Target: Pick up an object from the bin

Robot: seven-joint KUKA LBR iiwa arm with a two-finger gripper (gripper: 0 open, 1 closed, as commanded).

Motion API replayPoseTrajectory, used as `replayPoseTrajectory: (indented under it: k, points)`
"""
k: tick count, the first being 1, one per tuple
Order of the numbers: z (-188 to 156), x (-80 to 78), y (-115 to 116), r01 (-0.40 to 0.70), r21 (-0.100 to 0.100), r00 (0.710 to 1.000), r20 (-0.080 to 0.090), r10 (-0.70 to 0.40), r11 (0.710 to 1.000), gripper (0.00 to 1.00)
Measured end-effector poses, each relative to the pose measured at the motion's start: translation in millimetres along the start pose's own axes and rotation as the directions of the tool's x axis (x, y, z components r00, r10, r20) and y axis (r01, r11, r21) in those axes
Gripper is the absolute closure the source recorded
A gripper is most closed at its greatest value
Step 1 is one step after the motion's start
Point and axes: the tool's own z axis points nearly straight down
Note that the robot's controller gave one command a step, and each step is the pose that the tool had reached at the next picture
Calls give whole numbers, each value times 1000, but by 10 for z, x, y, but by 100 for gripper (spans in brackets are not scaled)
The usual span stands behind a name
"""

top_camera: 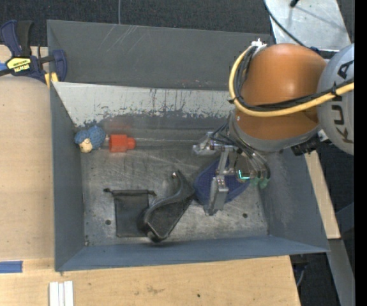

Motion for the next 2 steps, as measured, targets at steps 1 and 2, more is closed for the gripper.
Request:
replayPoseTrajectory:
  k: [1,2]
  points:
    - [1109,-508,-326,106,1,994,2,-106,994,0]
    - [1656,-551,-468,149,1,989,3,-149,989,0]
